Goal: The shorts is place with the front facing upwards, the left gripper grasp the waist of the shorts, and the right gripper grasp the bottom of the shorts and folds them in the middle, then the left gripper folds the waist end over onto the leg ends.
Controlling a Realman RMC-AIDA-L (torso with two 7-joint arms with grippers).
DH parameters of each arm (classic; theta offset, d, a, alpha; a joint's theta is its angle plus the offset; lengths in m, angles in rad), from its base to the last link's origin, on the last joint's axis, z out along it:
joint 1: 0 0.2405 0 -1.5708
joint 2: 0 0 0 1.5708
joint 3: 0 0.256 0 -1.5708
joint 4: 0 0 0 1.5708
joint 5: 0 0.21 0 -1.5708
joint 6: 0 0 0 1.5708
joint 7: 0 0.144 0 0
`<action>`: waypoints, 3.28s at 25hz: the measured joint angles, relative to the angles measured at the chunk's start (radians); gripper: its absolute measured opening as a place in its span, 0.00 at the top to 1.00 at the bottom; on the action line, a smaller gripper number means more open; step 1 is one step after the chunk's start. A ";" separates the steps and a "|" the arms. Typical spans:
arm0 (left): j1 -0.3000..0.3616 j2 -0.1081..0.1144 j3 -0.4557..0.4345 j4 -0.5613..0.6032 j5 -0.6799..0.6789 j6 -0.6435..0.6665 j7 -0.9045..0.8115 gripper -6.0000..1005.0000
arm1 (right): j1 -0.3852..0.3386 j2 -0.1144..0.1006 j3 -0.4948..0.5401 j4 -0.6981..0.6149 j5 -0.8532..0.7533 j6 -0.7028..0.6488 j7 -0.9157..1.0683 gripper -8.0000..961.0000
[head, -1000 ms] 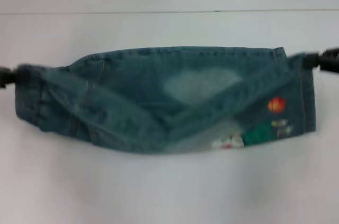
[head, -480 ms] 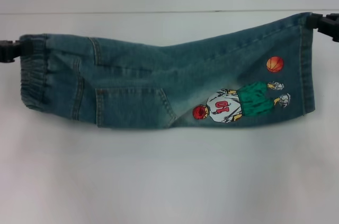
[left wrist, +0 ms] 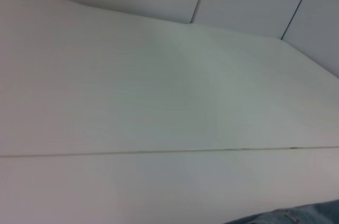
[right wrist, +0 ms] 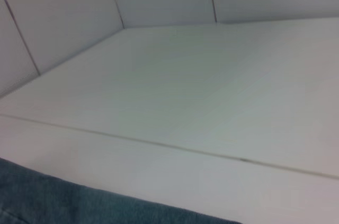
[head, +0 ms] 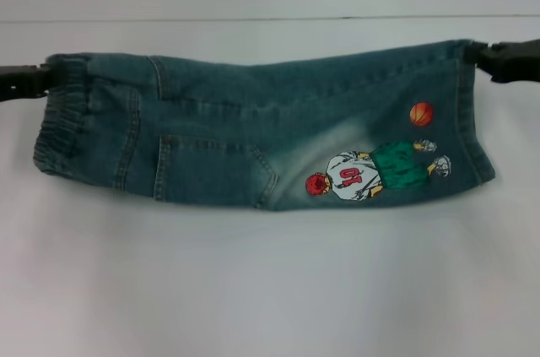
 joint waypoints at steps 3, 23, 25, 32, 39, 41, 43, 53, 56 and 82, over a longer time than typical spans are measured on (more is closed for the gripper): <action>0.008 -0.001 0.030 -0.033 -0.036 -0.043 0.019 0.94 | 0.004 0.001 -0.022 0.046 0.004 0.050 -0.023 0.95; 0.028 -0.003 0.086 -0.156 -0.118 -0.217 0.115 0.94 | 0.042 0.007 -0.035 0.210 0.063 0.240 -0.197 0.95; 0.030 -0.003 0.086 -0.167 -0.133 -0.230 0.129 0.94 | 0.038 0.007 -0.035 0.222 0.091 0.245 -0.223 0.95; 0.044 0.002 0.154 -0.183 -0.146 -0.235 0.188 0.93 | 0.036 0.007 -0.043 0.231 0.107 0.244 -0.240 0.95; 0.052 0.001 0.189 -0.184 -0.143 -0.269 0.190 0.85 | 0.034 0.006 -0.043 0.232 0.107 0.249 -0.232 0.90; 0.052 0.001 0.195 -0.183 -0.141 -0.270 0.191 0.79 | 0.033 0.005 -0.043 0.231 0.106 0.249 -0.225 0.84; 0.052 0.001 0.199 -0.179 -0.140 -0.270 0.191 0.72 | 0.027 0.005 -0.043 0.226 0.106 0.245 -0.219 0.75; 0.098 0.009 0.270 -0.079 -0.130 -0.259 0.205 0.17 | -0.008 0.005 -0.032 0.200 0.133 0.194 -0.217 0.26; 0.119 0.009 0.269 -0.047 -0.129 -0.256 0.200 0.13 | -0.027 0.005 -0.033 0.184 0.157 0.166 -0.221 0.18; 0.337 0.093 -0.053 -0.194 -0.356 0.233 0.505 0.13 | -0.141 0.008 -0.041 0.192 0.457 -0.137 -0.483 0.19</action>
